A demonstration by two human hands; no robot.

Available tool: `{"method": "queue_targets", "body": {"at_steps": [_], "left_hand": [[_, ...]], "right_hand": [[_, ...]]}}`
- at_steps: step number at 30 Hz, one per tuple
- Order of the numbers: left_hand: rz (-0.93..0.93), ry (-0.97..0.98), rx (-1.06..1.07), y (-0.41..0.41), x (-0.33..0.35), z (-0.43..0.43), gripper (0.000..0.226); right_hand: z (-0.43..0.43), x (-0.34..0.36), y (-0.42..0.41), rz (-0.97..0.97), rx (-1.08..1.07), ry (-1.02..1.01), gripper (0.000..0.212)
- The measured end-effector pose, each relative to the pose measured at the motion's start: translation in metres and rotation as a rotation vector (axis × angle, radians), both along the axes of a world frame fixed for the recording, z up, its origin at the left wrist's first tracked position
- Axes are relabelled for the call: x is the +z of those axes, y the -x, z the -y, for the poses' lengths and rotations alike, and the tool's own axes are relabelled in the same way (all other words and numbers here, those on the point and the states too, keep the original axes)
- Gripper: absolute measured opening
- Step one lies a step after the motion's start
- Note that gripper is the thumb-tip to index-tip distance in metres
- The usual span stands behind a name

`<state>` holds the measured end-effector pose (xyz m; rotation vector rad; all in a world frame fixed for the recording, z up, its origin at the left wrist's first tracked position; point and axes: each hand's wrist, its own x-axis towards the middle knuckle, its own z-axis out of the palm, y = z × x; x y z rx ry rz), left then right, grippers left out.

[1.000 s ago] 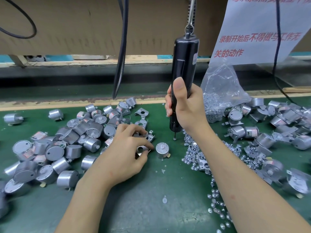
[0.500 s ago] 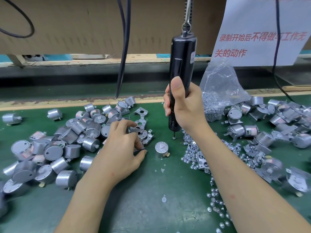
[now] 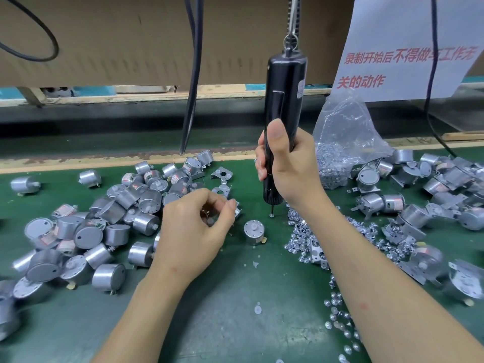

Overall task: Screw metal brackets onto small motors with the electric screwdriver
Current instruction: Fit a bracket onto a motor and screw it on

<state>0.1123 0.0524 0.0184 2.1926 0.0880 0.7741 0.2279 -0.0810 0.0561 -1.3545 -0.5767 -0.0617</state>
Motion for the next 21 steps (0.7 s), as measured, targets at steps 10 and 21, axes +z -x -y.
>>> {"method": "queue_targets", "body": {"at_steps": [10, 21], "left_hand": [[-0.271, 0.400, -0.263, -0.002, -0.005, -0.002, 0.027], [-0.283, 0.052, -0.351, -0.001, -0.013, 0.003, 0.042]], "right_hand": [[0.001, 0.001, 0.000, 0.003, -0.002, -0.002, 0.093], [0.003, 0.004, 0.000, 0.002, -0.019, -0.022, 0.098]]}}
